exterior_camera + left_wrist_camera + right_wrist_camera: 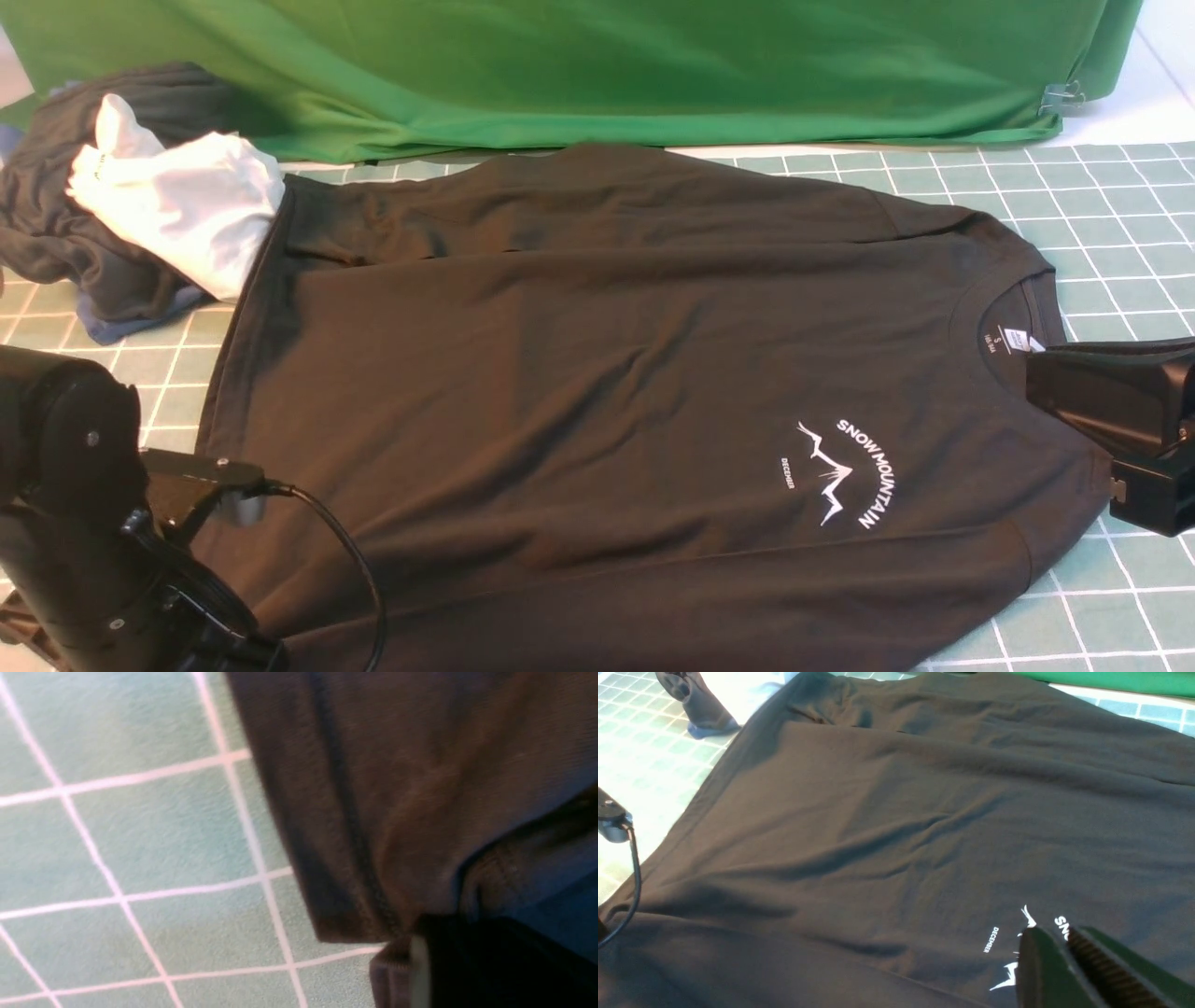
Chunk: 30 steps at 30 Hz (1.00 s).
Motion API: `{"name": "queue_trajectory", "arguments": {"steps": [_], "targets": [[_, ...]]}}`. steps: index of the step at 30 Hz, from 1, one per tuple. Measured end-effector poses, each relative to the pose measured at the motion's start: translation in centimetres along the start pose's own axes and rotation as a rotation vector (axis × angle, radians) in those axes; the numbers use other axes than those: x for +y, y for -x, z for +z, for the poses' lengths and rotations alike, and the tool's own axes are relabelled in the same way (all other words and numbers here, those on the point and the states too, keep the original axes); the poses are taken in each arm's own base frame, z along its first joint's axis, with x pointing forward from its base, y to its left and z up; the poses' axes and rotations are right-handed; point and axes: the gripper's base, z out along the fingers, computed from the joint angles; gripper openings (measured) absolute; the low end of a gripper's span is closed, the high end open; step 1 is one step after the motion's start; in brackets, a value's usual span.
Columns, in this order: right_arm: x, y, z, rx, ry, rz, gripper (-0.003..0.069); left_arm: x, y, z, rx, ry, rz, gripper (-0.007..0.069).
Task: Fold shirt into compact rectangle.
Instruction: 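Grasp the left edge of the dark T-shirt lying flat on the table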
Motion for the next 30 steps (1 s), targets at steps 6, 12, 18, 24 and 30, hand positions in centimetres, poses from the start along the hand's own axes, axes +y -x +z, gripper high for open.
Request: {"name": "queue_trajectory", "arguments": {"steps": [6, 12, 18, 24, 30], "targets": [[0.0, 0.0, 0.0, 0.000, 0.000, 0.000, 0.0072, -0.1, 0.1, 0.0, -0.014, -0.013, -0.006, 0.0313], [0.0, 0.0, 0.0, 0.000, 0.000, 0.000, 0.0072, -0.2, 0.1, 0.0, -0.014, -0.023, -0.001, 0.0253], [0.0, 0.0, 0.0, 0.000, 0.000, 0.000, 0.0072, -0.2, -0.1, 0.0, 0.013, -0.026, -0.002, 0.0032], [0.0, 0.0, 0.0, 0.000, 0.000, -0.001, 0.0072, -0.3, -0.4, -0.2, 0.041, -0.034, -0.006, 0.0002], [0.0, 0.0, 0.0, 0.000, 0.000, -0.001, 0.0077, -0.7, -1.1, -3.2, -0.030, -0.071, -0.019, 0.0001]]}}
